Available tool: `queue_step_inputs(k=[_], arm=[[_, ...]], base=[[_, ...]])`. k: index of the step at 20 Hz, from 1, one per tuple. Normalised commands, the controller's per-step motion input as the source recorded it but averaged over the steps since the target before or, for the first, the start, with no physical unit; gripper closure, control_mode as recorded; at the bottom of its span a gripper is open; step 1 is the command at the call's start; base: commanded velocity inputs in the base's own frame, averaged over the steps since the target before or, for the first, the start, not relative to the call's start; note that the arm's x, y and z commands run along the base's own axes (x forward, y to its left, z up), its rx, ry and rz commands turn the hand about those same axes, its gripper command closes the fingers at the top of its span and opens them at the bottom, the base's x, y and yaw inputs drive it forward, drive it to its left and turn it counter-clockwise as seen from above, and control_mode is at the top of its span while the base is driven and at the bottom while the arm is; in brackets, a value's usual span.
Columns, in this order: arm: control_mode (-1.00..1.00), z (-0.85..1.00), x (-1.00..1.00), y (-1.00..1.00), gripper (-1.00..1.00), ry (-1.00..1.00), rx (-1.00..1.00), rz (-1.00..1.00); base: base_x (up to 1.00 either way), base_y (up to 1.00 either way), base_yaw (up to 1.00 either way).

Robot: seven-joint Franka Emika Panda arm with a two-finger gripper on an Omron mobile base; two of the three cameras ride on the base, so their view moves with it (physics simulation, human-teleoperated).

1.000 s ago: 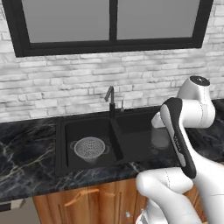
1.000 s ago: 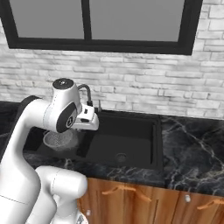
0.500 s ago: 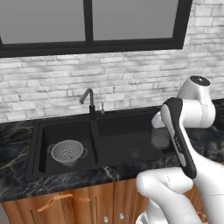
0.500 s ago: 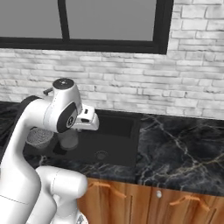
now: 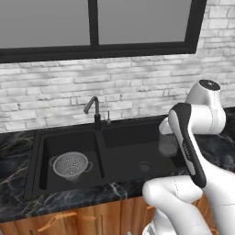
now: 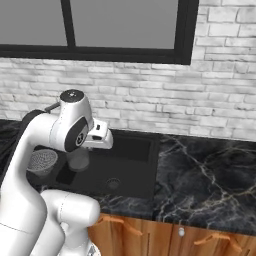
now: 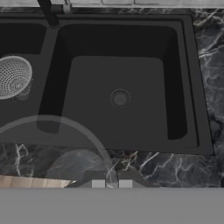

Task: Place the colander in the left basin and the glass cup in the right basin of the sink.

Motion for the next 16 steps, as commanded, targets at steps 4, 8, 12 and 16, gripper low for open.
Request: queue_step_inputs(k=[4,8,12,16], arm=[[1.0,0.0,0.0,0.0,1.0,0.0,0.0,0.0],[1.0,0.0,0.0,0.0,1.0,0.0,0.0,0.0],[-1.0,-0.09,0.36,0.01,1.0,0.0,0.0,0.0],[-1.0,-0.19,0.54,0.0,1.0,0.0,0.0,0.0]], base=[[0.44,0.0,0.0],[0.43,0.0,0.0],[0.09,0.0,0.0],[0.0,0.0,0.0]])
